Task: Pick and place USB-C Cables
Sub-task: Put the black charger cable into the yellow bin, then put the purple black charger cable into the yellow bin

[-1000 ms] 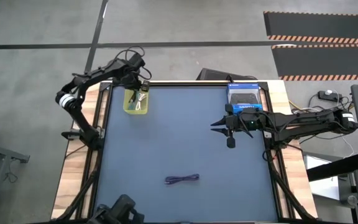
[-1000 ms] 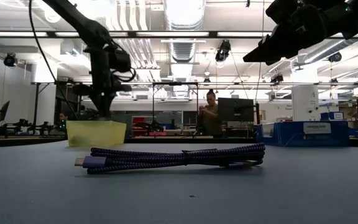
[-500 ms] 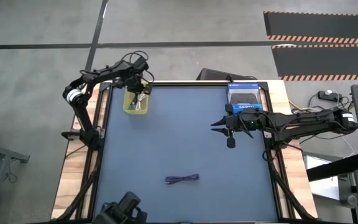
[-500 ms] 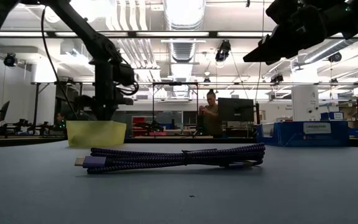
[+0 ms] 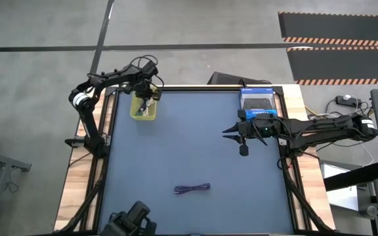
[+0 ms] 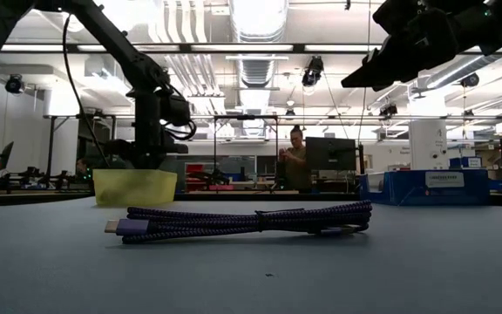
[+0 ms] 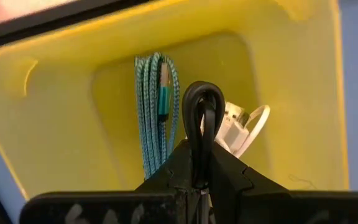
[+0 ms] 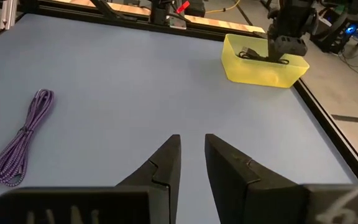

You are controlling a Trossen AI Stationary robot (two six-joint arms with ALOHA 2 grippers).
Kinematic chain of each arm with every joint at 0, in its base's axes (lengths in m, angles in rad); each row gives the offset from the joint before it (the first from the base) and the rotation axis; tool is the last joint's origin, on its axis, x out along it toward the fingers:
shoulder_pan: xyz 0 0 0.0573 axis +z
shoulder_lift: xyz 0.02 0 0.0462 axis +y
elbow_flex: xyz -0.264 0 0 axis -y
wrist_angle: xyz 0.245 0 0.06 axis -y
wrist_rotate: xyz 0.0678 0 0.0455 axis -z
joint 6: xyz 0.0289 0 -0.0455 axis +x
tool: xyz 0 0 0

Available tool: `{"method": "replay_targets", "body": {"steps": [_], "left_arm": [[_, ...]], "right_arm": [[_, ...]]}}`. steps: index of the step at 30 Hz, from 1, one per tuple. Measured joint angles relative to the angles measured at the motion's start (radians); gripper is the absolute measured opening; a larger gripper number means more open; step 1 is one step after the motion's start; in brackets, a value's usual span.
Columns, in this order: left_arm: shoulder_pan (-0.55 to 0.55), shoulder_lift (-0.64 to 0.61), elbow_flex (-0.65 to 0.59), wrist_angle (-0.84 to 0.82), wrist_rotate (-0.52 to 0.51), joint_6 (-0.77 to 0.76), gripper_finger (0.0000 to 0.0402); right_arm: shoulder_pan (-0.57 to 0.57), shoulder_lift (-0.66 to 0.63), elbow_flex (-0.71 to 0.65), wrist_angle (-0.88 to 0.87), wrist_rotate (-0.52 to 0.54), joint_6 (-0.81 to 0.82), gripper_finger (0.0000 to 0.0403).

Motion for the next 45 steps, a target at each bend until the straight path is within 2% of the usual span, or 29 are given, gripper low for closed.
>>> {"method": "replay_targets", "body": {"steps": [13, 22, 28, 45], "left_arm": [[0.0, 0.0, -0.033, 0.063, -0.006, -0.003, 0.0015], [0.0, 0.0, -0.053, 0.081, -0.013, -0.003, 0.0067], [0.0, 0.0, -0.053, 0.083, -0.016, 0.002, 0.0084], [-0.005, -0.102, -0.053, 0.075, -0.017, 0.026, 0.0087]], "right_arm": [[0.0, 0.0, 0.0, 0.0, 0.0, 0.0, 0.0065], [0.0, 0.0, 0.0, 0.0, 0.0, 0.0, 0.006], [0.0, 0.0, 0.0, 0.0, 0.0, 0.007, 0.0061], [0.0, 0.0, 0.0, 0.0, 0.0, 0.007, 0.0057]]}}
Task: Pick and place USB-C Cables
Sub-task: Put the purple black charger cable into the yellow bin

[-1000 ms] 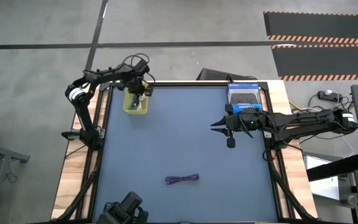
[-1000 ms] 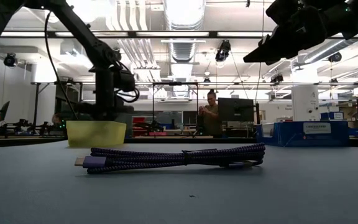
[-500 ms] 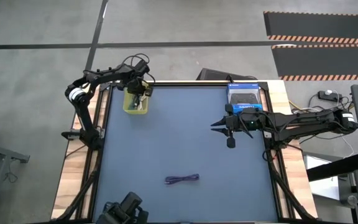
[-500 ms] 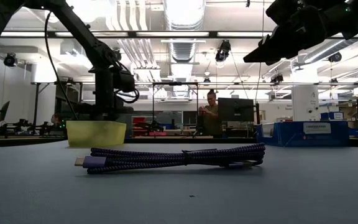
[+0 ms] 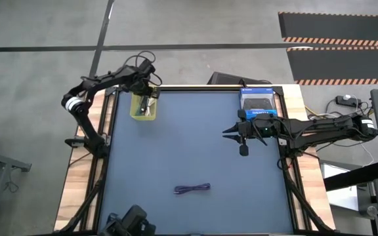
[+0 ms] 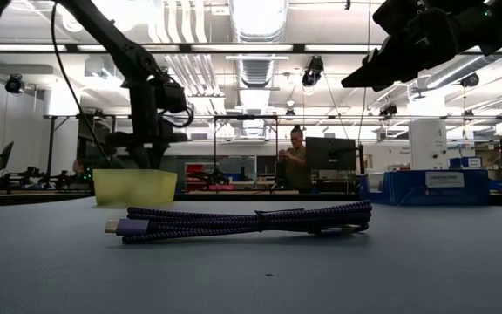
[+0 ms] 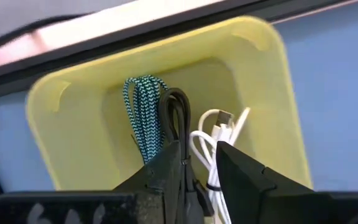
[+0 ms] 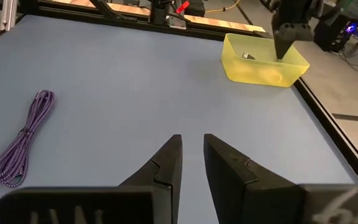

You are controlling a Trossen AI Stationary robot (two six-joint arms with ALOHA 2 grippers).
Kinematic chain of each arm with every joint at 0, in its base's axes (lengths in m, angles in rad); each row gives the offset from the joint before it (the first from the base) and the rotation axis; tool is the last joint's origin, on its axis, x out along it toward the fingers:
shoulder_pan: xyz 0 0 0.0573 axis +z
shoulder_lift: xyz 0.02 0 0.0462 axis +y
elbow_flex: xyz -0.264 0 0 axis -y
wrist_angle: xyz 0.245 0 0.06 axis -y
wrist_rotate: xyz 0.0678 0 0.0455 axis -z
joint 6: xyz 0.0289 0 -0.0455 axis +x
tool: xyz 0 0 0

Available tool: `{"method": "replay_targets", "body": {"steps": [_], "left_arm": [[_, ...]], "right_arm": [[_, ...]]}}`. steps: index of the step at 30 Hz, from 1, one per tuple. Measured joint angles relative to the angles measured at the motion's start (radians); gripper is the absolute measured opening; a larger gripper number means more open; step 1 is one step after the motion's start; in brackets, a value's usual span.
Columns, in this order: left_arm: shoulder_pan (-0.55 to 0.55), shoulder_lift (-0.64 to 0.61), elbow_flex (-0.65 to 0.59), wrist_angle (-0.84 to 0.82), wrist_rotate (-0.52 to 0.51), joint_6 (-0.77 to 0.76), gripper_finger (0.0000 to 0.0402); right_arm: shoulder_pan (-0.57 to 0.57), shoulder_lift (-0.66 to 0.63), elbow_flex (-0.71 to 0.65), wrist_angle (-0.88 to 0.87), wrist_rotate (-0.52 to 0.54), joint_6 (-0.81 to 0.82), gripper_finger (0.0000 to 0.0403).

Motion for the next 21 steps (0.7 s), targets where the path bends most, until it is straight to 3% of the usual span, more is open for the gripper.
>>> {"method": "replay_targets", "body": {"steps": [9, 21], "left_arm": [[-0.09, -0.099, 0.0, 0.008, 0.0, -0.001, 0.0087], [-0.414, -0.185, 0.0, 0.054, -0.045, -0.007, 0.0087]], "right_arm": [[0.0, 0.0, 0.0, 0.0, 0.0, 0.0, 0.0057], [0.0, 0.0, 0.0, -0.022, 0.0, -0.001, 0.0057]]}}
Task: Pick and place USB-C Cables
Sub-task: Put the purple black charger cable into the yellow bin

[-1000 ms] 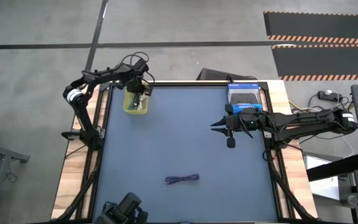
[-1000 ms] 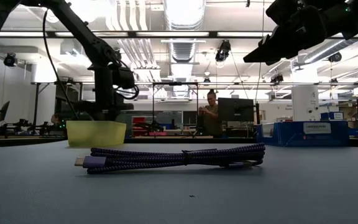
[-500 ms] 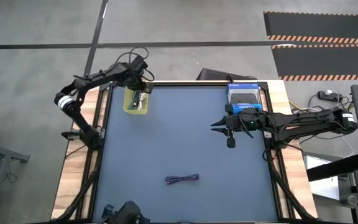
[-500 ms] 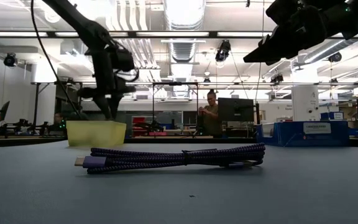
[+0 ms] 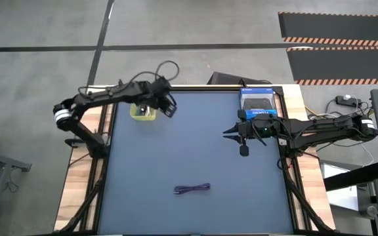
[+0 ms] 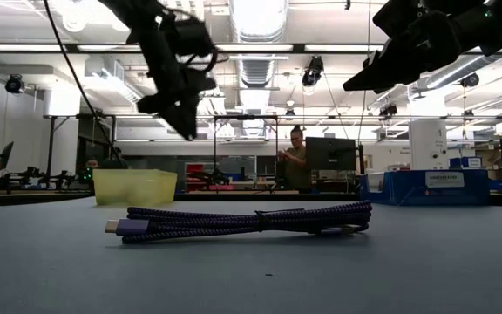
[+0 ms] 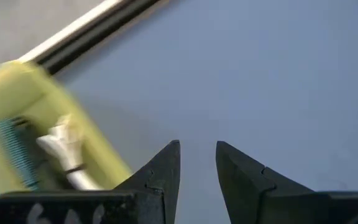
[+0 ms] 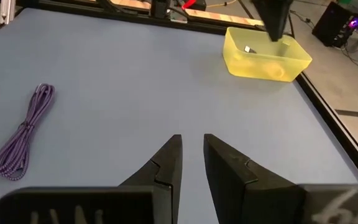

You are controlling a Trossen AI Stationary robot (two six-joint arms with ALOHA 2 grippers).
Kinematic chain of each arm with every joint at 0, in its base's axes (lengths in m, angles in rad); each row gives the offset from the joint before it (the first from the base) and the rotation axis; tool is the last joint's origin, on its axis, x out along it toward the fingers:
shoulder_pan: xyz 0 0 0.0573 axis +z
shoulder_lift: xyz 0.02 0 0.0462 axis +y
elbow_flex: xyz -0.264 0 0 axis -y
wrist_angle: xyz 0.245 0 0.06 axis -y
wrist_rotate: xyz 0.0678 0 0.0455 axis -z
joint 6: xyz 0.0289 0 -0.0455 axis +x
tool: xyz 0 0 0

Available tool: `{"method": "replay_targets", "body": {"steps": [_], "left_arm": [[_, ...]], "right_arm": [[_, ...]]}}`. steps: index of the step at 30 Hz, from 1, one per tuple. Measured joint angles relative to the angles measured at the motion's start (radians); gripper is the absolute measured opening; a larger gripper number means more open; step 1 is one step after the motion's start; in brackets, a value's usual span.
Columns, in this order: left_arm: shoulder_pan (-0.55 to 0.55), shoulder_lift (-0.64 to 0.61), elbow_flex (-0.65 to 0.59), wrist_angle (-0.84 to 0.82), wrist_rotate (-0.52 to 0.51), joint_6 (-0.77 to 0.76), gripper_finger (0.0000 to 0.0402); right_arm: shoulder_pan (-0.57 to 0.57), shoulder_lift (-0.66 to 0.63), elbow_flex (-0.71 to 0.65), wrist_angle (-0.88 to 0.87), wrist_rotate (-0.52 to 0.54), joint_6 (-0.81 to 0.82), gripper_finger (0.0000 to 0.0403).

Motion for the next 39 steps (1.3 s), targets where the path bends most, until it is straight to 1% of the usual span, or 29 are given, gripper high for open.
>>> {"method": "replay_targets", "body": {"steps": [12, 17, 20, 23, 27, 32, 39], "left_arm": [[-0.355, -0.004, -0.001, 0.085, 0.0, 0.0, 0.0087], [-0.489, -0.004, -0.001, 0.186, 0.0, 0.001, 0.0087], [-0.551, -0.003, -0.001, 0.249, 0.001, 0.001, 0.0087], [-0.6, 0.003, -0.001, 0.304, -0.003, 0.001, 0.0087], [-0.66, 0.003, -0.002, 0.373, -0.067, 0.0, 0.0087], [-0.721, 0.003, -0.004, 0.417, -0.129, 0.0, 0.0087], [-0.767, 0.053, -0.009, 0.473, -0.133, -0.002, 0.0087]], "right_arm": [[0.0, 0.0, 0.0, 0.0, 0.0, 0.001, 0.0057], [0.0, 0.0, 0.0, 0.0, 0.0, 0.001, 0.0057], [0.0, 0.0, 0.0, 0.0, 0.0, 0.002, 0.0057], [0.0, 0.0, 0.0, 0.0, 0.0, 0.007, 0.0057], [0.0, 0.0, 0.0, 0.0, 0.0, 0.009, 0.0057], [0.0, 0.0, 0.0, 0.0, 0.0, 0.011, 0.0057], [0.0, 0.0, 0.0, 0.0, 0.0, 0.014, 0.0057]]}}
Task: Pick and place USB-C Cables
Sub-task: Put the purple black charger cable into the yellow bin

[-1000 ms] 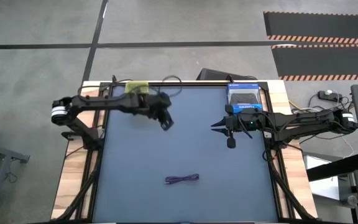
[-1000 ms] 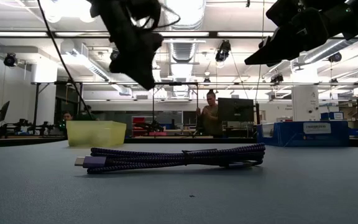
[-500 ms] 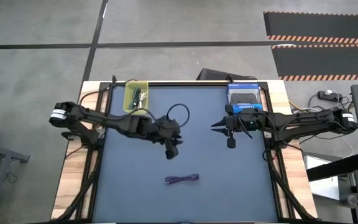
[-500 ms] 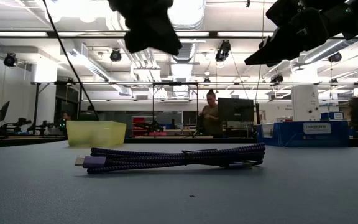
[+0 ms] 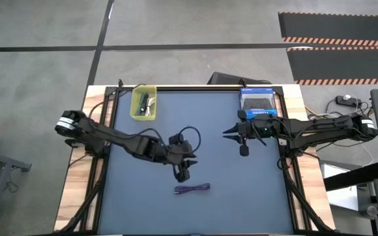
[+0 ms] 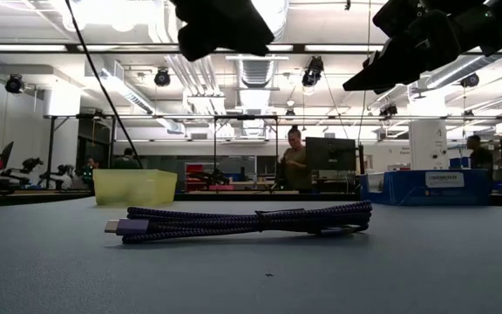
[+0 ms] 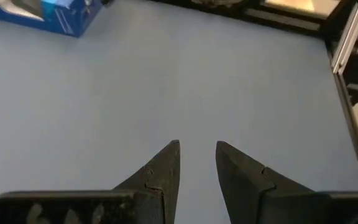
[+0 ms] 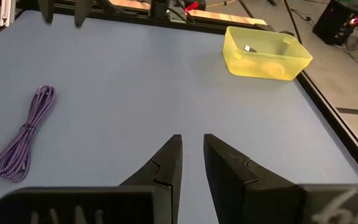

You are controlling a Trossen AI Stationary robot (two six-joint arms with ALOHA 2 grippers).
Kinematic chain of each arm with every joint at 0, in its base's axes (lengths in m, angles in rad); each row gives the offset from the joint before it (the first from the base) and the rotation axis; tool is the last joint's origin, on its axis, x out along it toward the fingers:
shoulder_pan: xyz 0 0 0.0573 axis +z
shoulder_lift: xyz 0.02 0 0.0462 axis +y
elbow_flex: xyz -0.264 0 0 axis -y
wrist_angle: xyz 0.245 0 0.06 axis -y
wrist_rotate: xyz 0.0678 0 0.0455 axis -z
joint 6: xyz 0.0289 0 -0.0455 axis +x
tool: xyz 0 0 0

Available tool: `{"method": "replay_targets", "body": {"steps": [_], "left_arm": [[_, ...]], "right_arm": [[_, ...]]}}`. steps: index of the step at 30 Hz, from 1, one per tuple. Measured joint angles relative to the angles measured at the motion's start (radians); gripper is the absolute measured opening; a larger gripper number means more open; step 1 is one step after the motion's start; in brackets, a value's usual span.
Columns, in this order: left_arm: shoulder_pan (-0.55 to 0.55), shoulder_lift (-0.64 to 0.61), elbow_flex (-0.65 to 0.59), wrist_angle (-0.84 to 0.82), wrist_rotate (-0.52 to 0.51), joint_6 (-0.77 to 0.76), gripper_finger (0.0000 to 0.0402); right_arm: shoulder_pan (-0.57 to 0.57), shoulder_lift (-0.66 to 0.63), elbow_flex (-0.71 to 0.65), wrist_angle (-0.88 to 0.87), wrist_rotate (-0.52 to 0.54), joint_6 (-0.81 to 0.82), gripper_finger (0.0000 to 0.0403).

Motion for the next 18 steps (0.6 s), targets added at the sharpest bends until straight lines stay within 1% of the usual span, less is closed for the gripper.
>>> {"method": "replay_targets", "body": {"steps": [9, 15, 18], "left_arm": [[-0.023, 0.118, 0.0, 0.004, 0.008, 0.001, 0.0087], [-0.042, 0.202, 0.003, 0.004, 0.077, 0.002, 0.0087], [-0.058, 0.237, 0.003, 0.002, 0.084, 0.002, 0.0087]], "right_arm": [[0.0, 0.0, 0.0, 0.0, 0.0, 0.009, 0.0057], [0.0, 0.0, 0.0, 0.0, 0.0, 0.014, 0.0057], [0.0, 0.0, 0.0, 0.0, 0.0, 0.014, 0.0057]]}}
